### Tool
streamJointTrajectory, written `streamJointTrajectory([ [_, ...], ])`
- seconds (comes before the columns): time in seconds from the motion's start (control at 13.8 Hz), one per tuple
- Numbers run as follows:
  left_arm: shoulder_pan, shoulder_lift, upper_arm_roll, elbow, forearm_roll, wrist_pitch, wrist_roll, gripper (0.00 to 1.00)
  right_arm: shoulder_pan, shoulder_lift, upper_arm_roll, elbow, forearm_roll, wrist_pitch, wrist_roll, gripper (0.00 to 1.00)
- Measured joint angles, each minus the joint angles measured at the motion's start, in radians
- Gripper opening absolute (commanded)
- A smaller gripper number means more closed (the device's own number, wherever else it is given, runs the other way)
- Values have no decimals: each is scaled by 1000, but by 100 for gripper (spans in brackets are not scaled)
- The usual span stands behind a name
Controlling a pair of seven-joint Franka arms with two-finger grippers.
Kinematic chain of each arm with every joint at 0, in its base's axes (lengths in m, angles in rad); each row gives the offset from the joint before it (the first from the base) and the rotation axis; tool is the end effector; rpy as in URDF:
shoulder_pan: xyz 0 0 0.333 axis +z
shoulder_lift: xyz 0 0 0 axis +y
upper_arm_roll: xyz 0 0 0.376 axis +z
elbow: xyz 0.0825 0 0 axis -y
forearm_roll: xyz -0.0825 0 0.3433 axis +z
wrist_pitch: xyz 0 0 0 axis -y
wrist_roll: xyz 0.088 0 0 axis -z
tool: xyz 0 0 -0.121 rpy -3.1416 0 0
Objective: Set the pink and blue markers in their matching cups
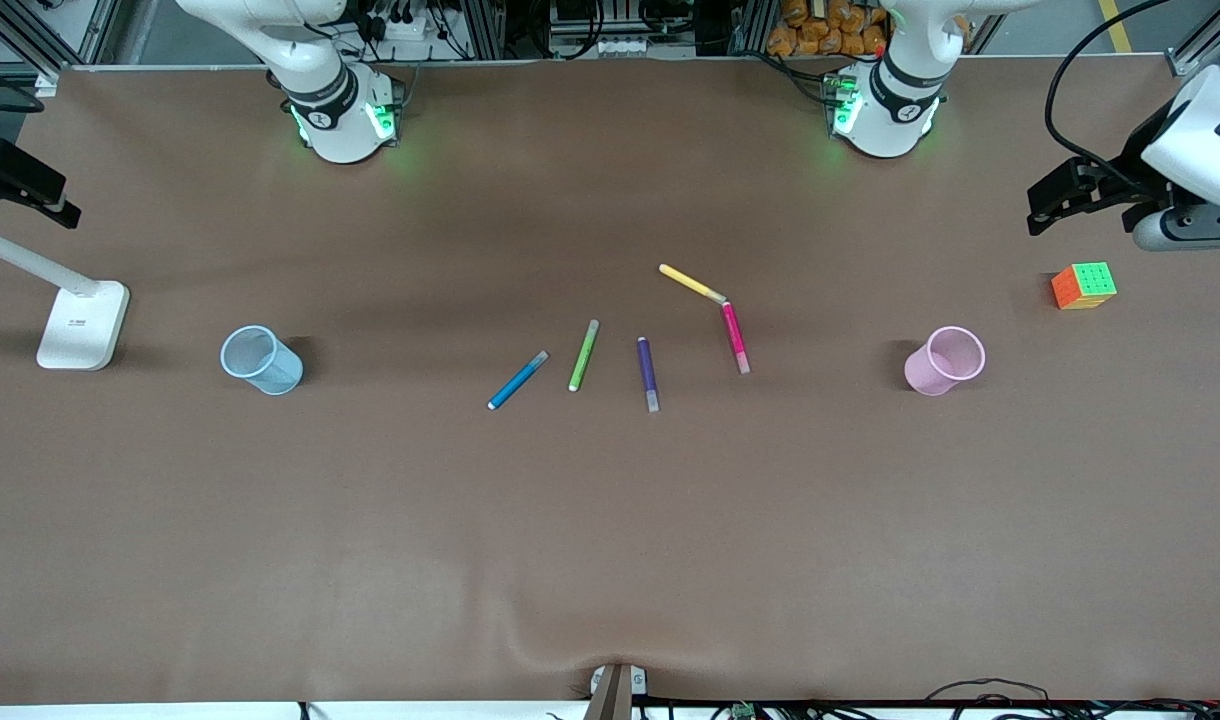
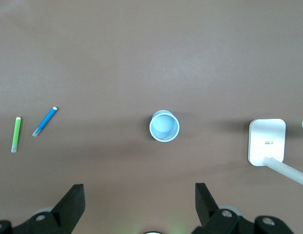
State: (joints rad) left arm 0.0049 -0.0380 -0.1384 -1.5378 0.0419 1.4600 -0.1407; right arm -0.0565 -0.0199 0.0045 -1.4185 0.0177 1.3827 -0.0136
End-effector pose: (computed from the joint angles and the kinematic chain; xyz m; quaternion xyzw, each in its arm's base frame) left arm 0.4841 -0.0614 0.6941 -0.9995 -0.0056 0.0167 0.0260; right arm 0.4846 -0.0228 0.7283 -0.9998 0.0176 0.0077 0.0089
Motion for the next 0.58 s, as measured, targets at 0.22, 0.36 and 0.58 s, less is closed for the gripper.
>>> streamJointTrajectory([
  [0.22,3,0,1,8,0,-8,0,100,0,0,-1,-3,-1,-5,0,100],
  [0.36,3,0,2,14,0,-12,0,100,0,0,-2,-5,-1,-7,0,100],
  [0.58,2,0,-1,15,0,-12,0,100,0,0,-10,-6,-1,-12,0,100],
])
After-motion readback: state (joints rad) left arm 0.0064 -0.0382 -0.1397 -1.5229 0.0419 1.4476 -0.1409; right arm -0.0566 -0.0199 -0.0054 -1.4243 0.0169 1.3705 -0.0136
